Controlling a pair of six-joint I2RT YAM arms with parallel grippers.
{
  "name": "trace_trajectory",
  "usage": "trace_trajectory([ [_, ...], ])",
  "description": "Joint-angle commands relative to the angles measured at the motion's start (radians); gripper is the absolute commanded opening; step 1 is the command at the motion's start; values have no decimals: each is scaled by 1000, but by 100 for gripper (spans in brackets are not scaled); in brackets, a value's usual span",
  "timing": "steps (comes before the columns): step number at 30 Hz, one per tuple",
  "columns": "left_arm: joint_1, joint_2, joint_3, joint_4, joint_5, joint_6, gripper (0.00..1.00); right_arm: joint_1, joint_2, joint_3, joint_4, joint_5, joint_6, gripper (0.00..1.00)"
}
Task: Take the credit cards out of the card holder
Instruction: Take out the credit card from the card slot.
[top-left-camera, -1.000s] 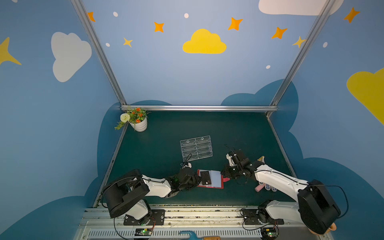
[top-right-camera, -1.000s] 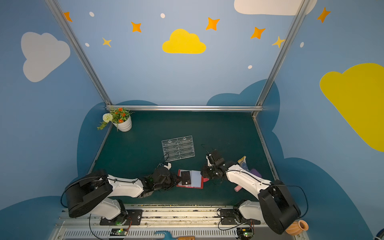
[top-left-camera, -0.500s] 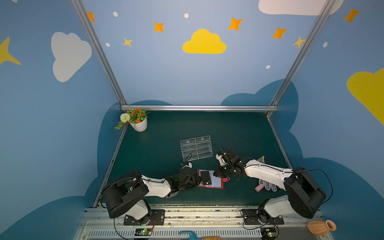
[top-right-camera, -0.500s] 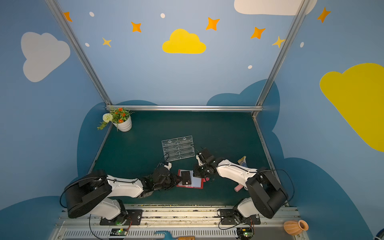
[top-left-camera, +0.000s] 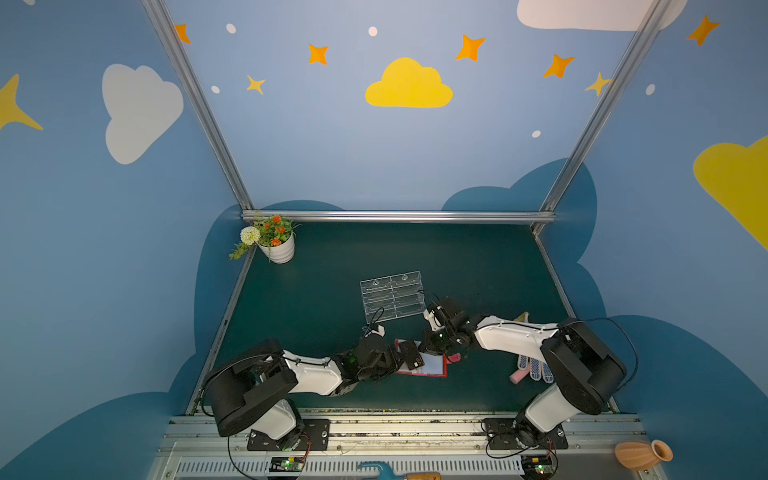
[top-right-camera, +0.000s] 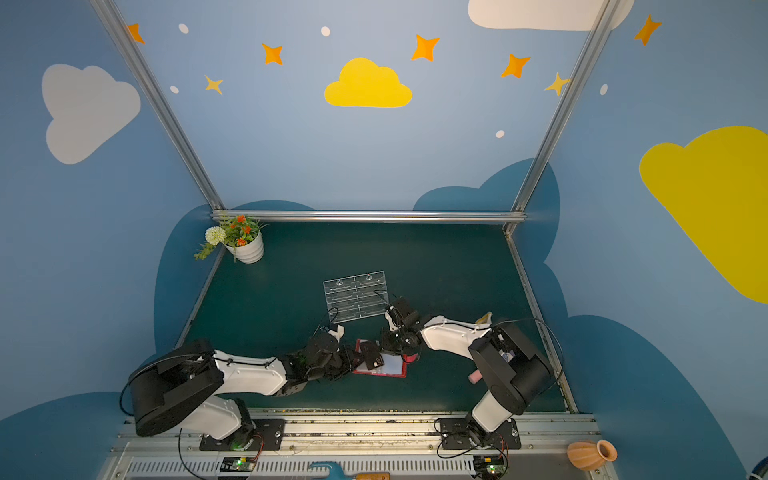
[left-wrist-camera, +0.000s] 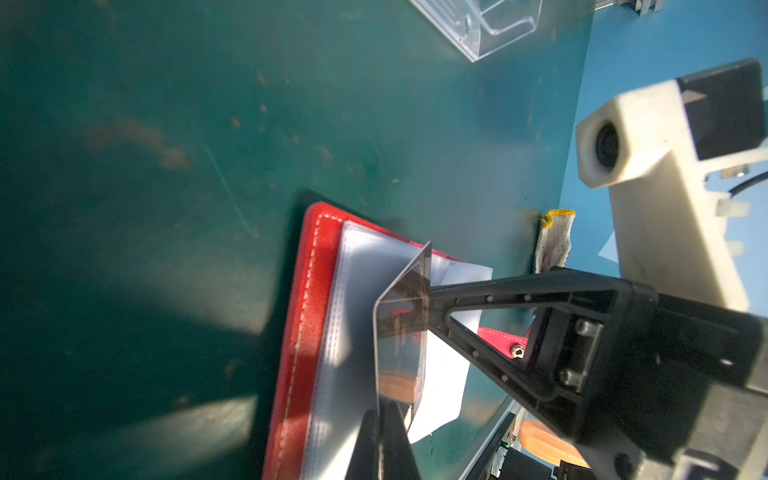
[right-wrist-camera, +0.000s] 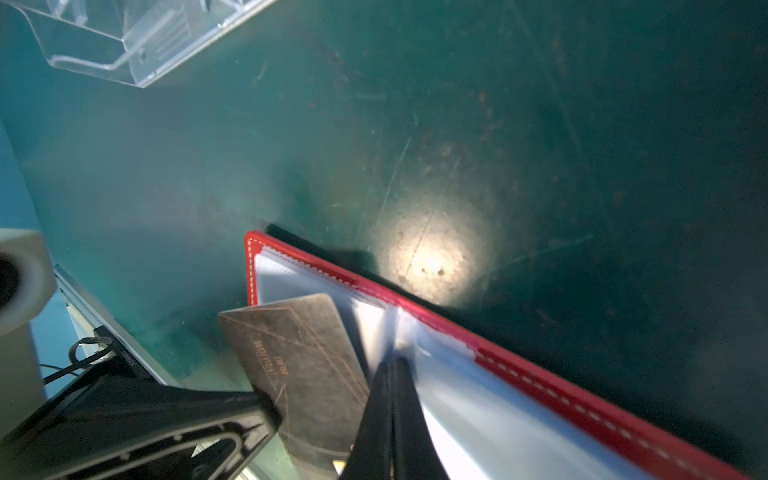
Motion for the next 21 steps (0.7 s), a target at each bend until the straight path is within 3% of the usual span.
trace_trajectory([
  [1, -1, 5, 23, 47, 6, 19, 9, 12, 31, -31, 23, 7, 17, 0],
  [4, -3, 12, 30, 42, 2, 19, 16, 15, 31, -38, 34, 2, 21, 0],
  [9, -1, 26, 33, 58, -6, 17, 18, 19, 36, -43, 43, -4, 24, 0],
  [13, -2, 33, 36, 50, -13, 17, 16, 18, 34, -44, 42, -3, 24, 0],
  [21, 2, 63, 33, 27, -18, 3, 4, 19, 23, -44, 37, -2, 22, 0],
])
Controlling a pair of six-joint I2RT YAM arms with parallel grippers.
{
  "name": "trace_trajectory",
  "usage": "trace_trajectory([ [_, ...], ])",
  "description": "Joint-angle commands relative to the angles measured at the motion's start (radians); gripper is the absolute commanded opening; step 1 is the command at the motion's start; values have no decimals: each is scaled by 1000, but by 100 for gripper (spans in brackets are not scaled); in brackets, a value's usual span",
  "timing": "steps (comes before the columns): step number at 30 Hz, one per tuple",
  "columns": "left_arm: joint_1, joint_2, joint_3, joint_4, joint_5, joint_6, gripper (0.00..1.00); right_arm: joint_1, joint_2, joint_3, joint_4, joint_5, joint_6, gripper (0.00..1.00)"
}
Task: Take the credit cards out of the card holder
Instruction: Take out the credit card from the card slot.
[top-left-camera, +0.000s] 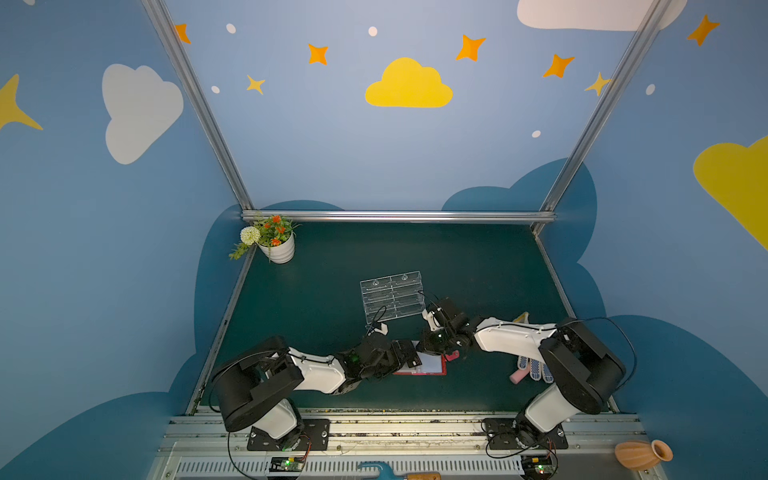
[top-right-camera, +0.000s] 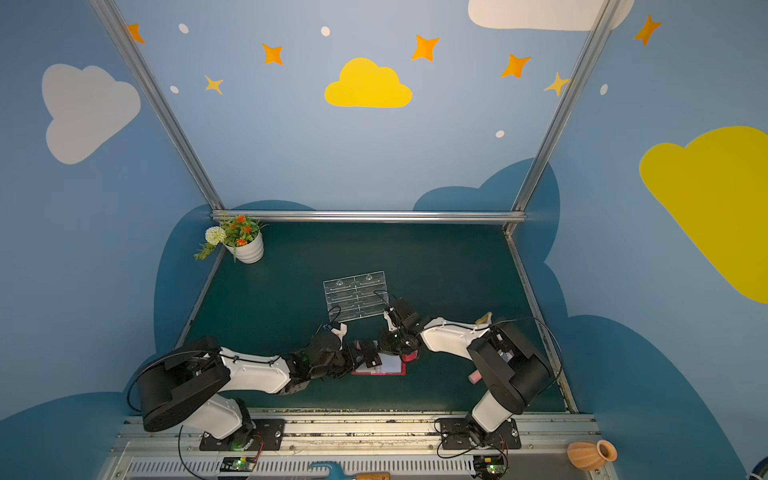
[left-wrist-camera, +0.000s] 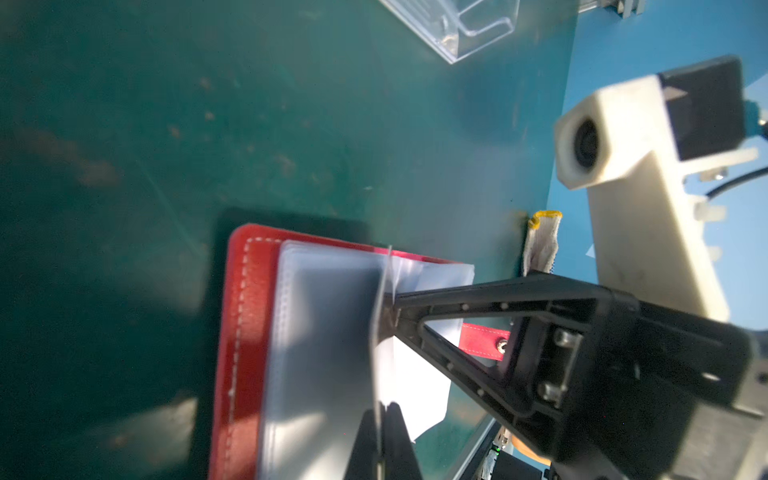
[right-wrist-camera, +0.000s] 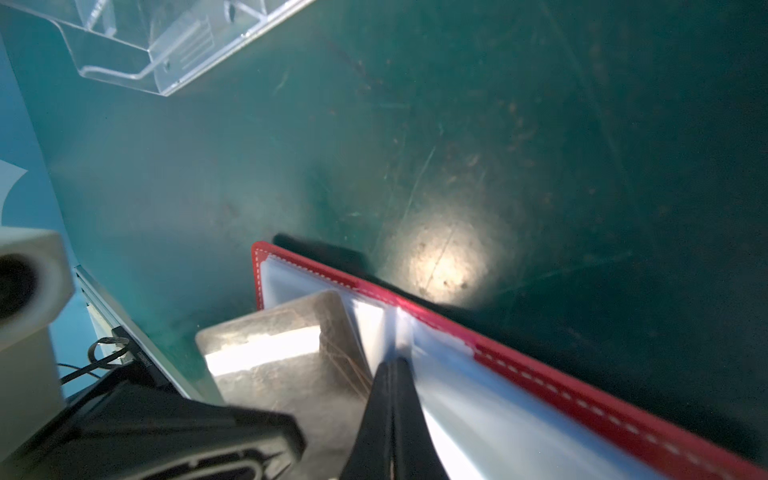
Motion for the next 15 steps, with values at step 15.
trace_trajectory([
  [15, 18, -153, -36, -107, -78, 39, 4, -3, -147, 8, -119, 51, -32, 3],
])
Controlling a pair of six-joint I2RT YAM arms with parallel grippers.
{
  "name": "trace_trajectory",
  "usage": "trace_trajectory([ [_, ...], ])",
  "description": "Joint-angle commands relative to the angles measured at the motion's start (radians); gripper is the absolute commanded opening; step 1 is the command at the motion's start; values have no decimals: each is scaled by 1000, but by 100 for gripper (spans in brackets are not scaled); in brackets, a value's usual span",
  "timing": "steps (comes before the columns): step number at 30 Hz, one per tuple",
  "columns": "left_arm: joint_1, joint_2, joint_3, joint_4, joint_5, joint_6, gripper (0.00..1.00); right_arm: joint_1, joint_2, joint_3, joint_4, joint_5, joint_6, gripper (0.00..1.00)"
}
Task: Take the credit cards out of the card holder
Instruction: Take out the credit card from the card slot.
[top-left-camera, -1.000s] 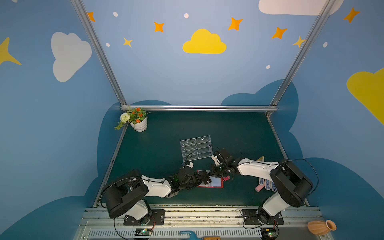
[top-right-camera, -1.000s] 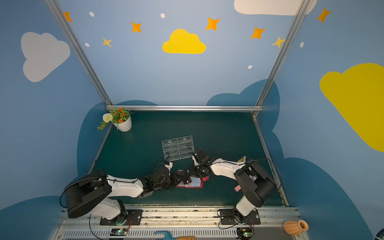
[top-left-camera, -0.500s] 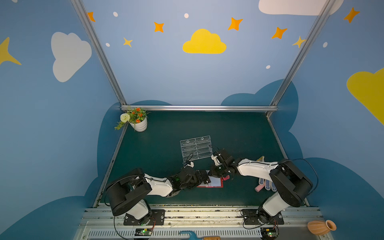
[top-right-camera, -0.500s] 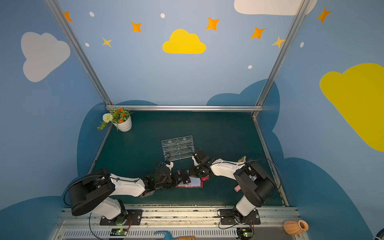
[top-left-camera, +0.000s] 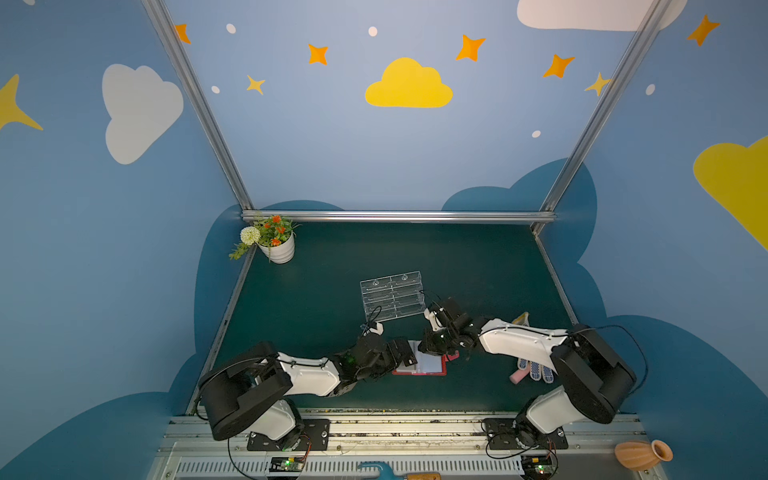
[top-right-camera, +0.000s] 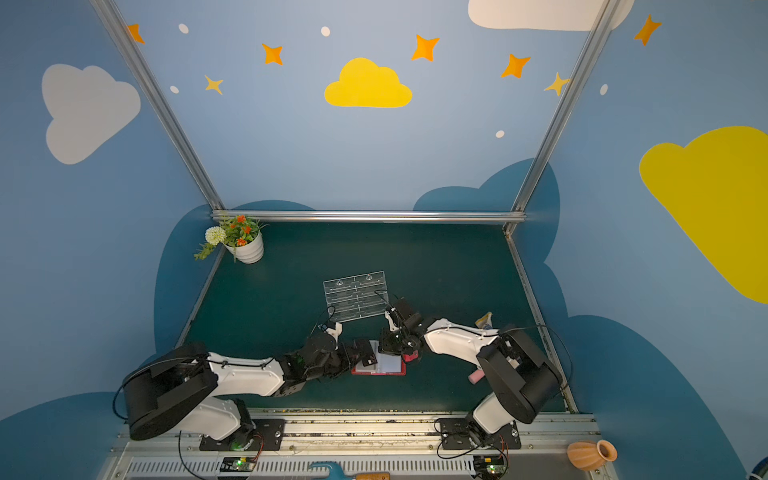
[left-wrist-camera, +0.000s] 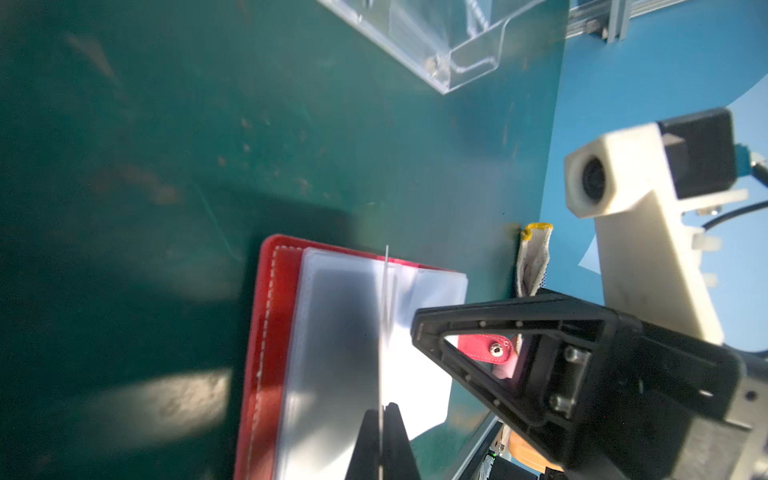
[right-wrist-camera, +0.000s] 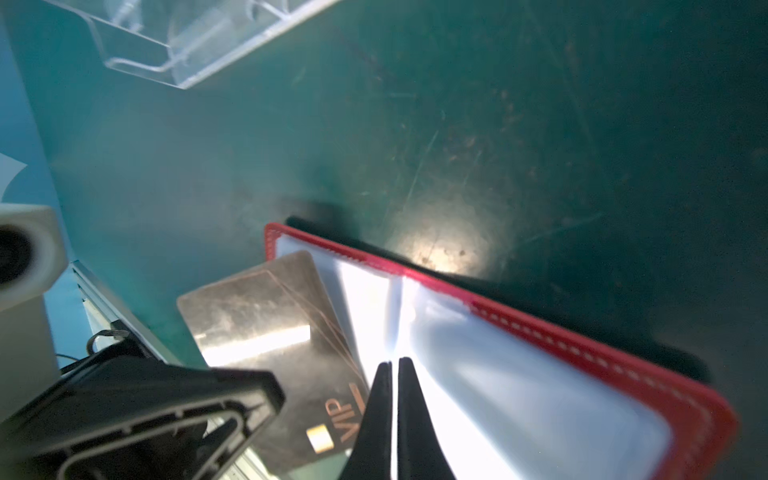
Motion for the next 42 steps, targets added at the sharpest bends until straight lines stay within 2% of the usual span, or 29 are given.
trace_trajectory([
  [1, 11, -59, -3, -66, -36, 42, 4, -7, -70, 14, -63, 27, -25, 4],
  [7, 22, -119, -2, -106, -35, 60, 4, -25, -172, 29, -123, 48, -40, 12],
  [21, 62, -191, 30, -137, 42, 27, 4, -79, -264, -5, -170, 37, -52, 13],
  [32, 141, -271, 79, -203, 127, -2, 4, -95, -303, -25, -189, 34, -57, 12],
  [42, 265, -294, 197, -305, 228, 65, 4, -104, -349, -30, -231, 51, -62, 12],
])
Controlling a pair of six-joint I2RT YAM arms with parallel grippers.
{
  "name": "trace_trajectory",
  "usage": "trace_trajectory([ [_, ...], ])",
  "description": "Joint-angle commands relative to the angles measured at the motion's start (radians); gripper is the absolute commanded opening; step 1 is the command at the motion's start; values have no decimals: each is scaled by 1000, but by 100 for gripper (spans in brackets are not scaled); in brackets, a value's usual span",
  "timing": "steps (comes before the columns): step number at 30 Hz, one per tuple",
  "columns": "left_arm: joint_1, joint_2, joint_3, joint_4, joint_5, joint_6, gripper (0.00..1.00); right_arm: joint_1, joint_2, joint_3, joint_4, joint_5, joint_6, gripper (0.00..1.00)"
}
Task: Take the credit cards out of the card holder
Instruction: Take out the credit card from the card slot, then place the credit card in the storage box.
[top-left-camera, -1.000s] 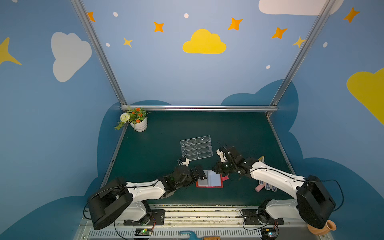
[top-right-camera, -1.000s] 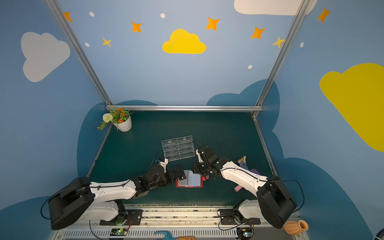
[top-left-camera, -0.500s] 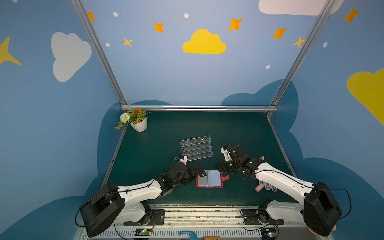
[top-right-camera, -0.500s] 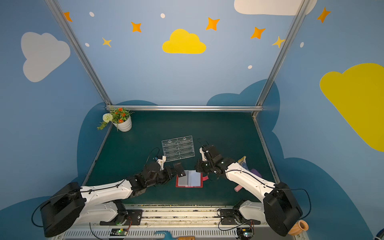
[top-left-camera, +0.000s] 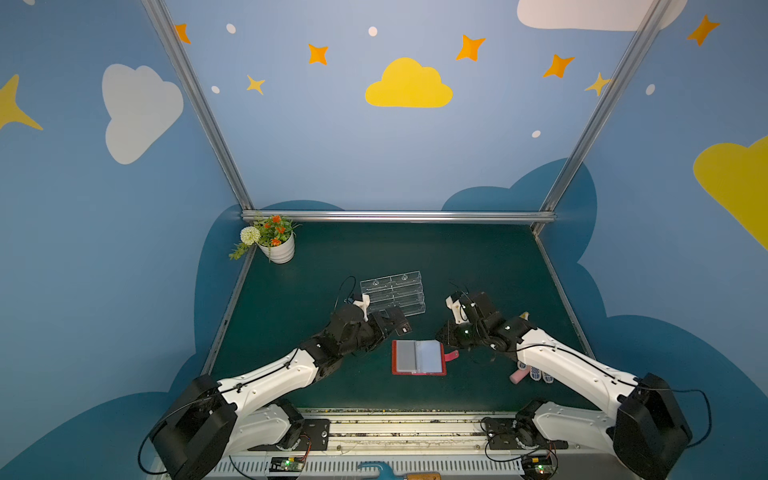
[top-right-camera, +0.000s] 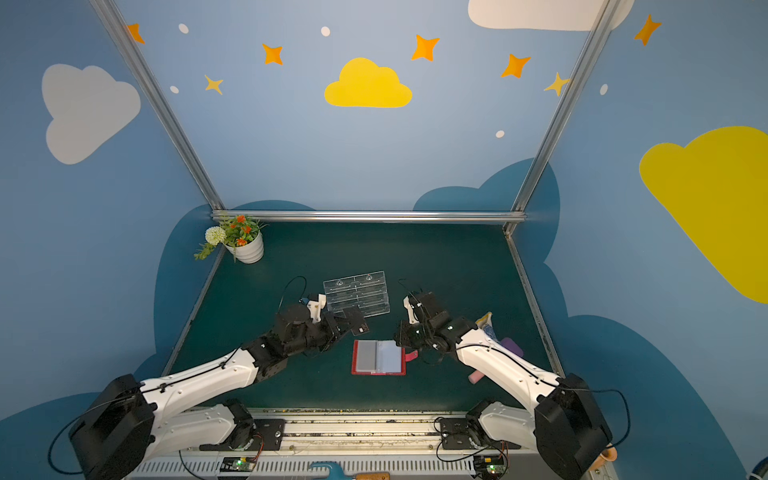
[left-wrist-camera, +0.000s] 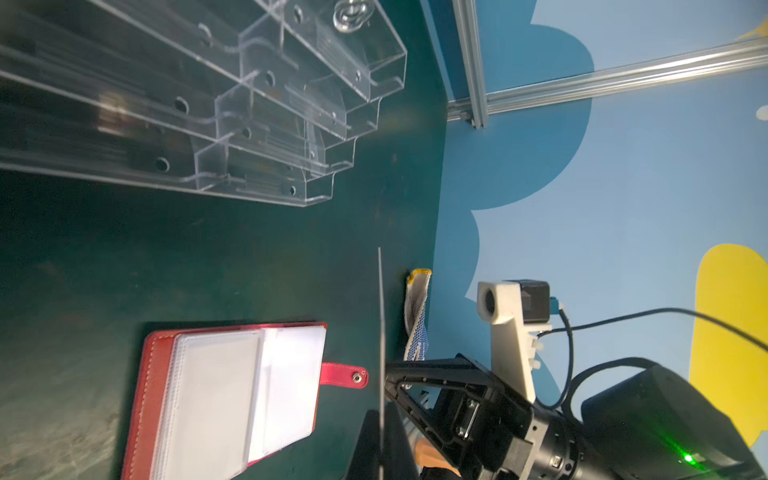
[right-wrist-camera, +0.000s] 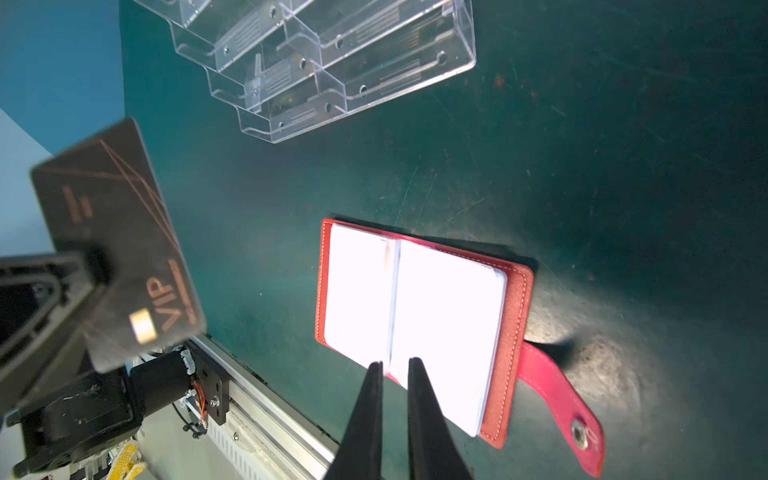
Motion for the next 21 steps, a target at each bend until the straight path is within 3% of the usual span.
trace_trajectory([
  [1, 46, -24, 55, -70, 56, 60, 4, -8, -22, -11, -45, 21, -13, 12],
  [14, 263, 142, 337, -264, 329, 350, 4, -26, -11, 19, -82, 15, -44, 11],
  [21, 325, 222, 445, -313, 430, 471, 4, -37, 8, 33, -90, 4, -68, 10],
])
